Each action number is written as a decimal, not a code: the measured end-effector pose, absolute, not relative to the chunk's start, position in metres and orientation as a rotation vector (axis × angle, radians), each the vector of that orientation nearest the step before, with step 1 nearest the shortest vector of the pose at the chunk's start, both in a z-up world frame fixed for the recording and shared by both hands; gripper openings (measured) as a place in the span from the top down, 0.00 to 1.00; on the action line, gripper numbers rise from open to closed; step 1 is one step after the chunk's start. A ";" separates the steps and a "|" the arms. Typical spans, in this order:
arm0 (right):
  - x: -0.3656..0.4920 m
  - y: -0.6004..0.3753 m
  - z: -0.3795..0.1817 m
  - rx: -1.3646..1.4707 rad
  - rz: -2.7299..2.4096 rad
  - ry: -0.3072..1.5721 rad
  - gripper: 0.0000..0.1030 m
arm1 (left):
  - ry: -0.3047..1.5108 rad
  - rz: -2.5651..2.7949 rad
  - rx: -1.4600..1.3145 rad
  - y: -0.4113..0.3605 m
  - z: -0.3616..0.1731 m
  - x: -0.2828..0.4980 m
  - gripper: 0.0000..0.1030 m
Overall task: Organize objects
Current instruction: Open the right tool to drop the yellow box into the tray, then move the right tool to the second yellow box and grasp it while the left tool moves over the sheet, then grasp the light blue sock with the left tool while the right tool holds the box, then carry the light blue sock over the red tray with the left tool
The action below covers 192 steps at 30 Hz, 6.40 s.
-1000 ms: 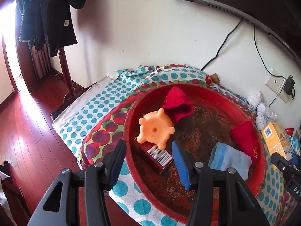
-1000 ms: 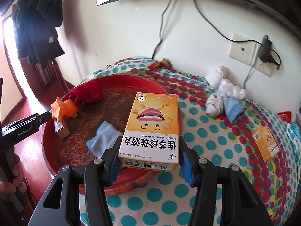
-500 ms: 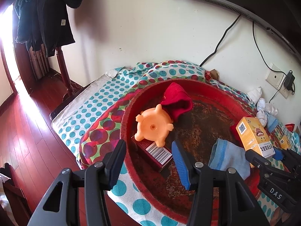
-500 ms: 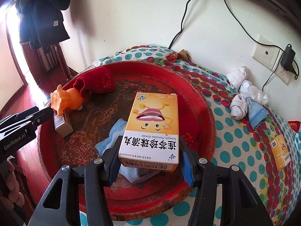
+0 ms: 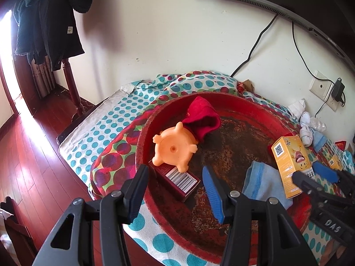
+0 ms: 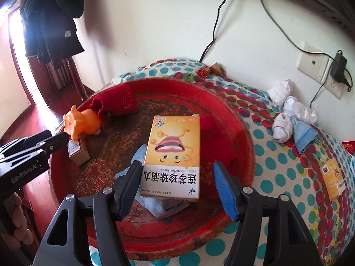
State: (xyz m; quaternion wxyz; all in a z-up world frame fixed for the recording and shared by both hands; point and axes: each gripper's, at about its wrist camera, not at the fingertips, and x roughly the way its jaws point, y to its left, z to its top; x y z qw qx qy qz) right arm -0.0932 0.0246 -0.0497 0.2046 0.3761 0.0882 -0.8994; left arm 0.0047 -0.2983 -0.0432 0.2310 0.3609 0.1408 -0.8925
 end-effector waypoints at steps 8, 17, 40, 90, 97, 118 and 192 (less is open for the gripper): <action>-0.142 -0.009 -0.041 1.024 -2.659 0.205 0.30 | 0.303 -2.489 1.000 -0.284 -0.042 0.001 0.50; -0.222 0.082 -0.061 1.192 -2.844 0.152 0.29 | 0.270 -2.505 1.044 -0.273 -0.048 -0.007 0.50; -0.284 0.026 -0.129 1.252 -2.691 0.167 0.37 | 0.088 -2.634 1.118 -0.186 -0.020 -0.038 0.50; -0.247 0.082 -0.127 1.292 -2.666 0.135 0.43 | 0.060 -2.768 1.456 0.002 -0.073 -0.321 0.74; -0.248 0.083 -0.127 1.291 -2.667 0.135 0.43 | 0.100 -2.806 1.450 0.002 -0.065 -0.290 0.74; -0.249 0.081 -0.126 1.292 -2.673 0.140 0.44 | -0.016 -2.921 1.440 0.008 -0.037 -0.187 0.74; -0.250 0.082 -0.126 1.295 -2.683 0.136 0.44 | 0.127 -2.447 1.421 -0.281 -0.061 -0.197 0.71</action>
